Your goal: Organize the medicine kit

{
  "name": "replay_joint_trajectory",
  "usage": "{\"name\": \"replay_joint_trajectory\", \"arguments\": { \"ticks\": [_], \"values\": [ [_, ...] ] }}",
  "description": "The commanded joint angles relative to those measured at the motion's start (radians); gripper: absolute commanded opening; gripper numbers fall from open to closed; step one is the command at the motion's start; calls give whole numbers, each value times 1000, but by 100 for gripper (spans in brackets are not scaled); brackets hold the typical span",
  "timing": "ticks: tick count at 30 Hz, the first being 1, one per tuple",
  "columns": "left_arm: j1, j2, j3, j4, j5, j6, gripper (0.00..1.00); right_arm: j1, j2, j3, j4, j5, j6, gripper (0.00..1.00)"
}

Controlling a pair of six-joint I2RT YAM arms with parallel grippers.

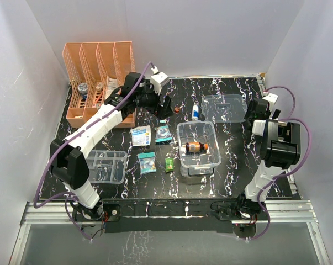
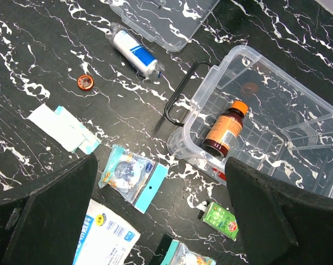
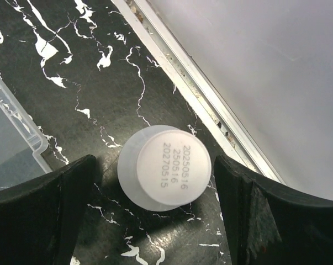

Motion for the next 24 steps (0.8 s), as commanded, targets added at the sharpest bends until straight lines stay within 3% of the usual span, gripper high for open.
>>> {"name": "replay_joint_trajectory", "arguments": {
  "ticks": [1,11,18,24],
  "values": [
    [9,12,58,15,40,8,99,-11,8,46,37,33,10,84],
    [10,30,61,20,62,5,99,-21,28,56,45,1,-2,74],
    [10,24,46,25,68,6,99,-26,36,58,51,-25,-12,45],
    [9,13,34,21,65,14,99,-27,30,48,65,-24,-13,6]
  ]
}}
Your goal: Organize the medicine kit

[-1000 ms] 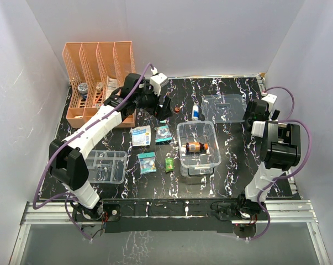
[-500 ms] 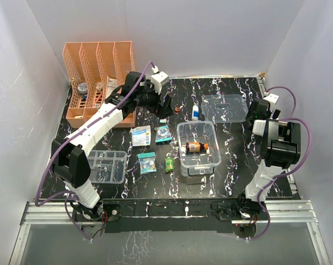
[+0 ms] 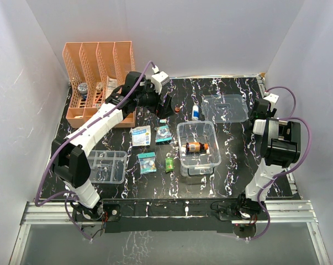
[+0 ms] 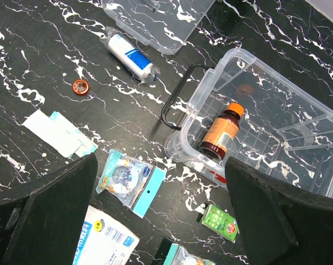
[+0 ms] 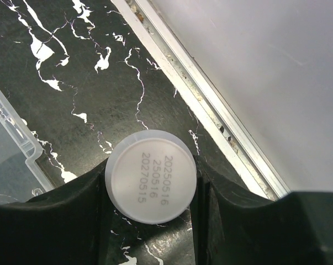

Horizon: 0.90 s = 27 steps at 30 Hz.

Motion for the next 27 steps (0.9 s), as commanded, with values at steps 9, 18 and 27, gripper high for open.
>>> {"name": "replay_joint_trajectory", "arguments": {
  "ticks": [9,18,27],
  "values": [
    [6,-24,29,-25,14,19,99,1,-129,6,-84,-31,60,0],
    [20,-39,75,-105,-27,-6,99,42,-377,-38,-309,-58,48,0],
    [20,-43,91,-179,-47,-37,99,68,-519,-19,-502,-146,74,0]
  ]
}}
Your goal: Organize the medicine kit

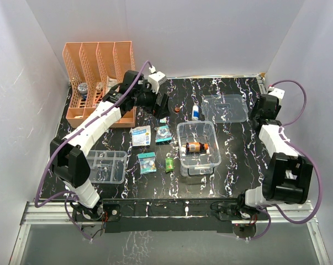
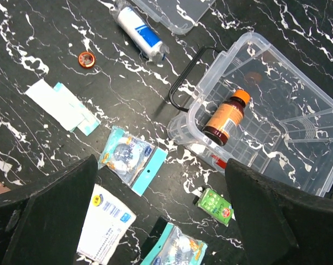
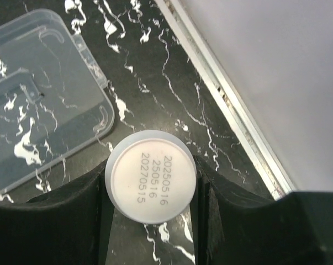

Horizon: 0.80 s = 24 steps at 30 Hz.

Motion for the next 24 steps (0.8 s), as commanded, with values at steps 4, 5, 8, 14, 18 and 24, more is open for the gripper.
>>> {"name": "replay_joint_trajectory", "arguments": {
  "ticks": [4,5,8,14,18,24],
  "values": [
    [6,-25,76,-77,-15,-14,99,60,-110,22,-139,-65,34,0],
    [6,-20,84,-87,-18,-14,99,75,-121,31,-164,-67,35,0],
    [7,-3,110,-115,-35,-18,99,130,-151,88,-247,-65,30,0],
    [6,-10,115,-129,-44,-27,99,206,-153,223,-415,-99,-30,0],
    [7,-18,110,-139,-44,-32,99,296,-142,289,-504,-100,-46,0],
    [8,-27,107,-151,-49,-23,99,426,-126,355,-599,-79,-19,0]
  ]
}}
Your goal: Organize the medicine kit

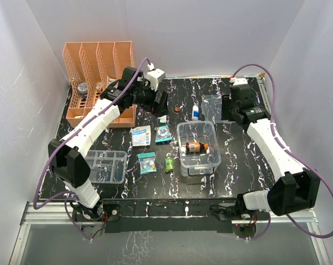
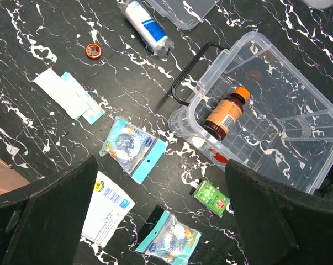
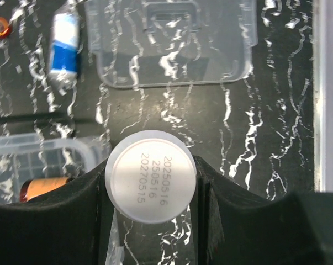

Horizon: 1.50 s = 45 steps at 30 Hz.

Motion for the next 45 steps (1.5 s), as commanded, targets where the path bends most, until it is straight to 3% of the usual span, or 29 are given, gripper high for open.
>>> {"name": "replay_joint_trajectory", "arguments": {
  "ticks": [1,8,20,32,45],
  "values": [
    [8,-31,18,-25,-4,-5,99,88,-10,87,-73,19,12,0],
    [9,-40,3,-13,-5,-22,99,208,1,128,-127,18,144,0],
    [11,-15,51,-25,4,-14,99,450,11,133,-174,158,481,0],
    [11,4,82,-34,17,-25,99,477,-22,98,-279,222,872,0],
    [12,33,117,-32,55,-23,99,485,55,117,-416,181,1131,0]
  ]
}}
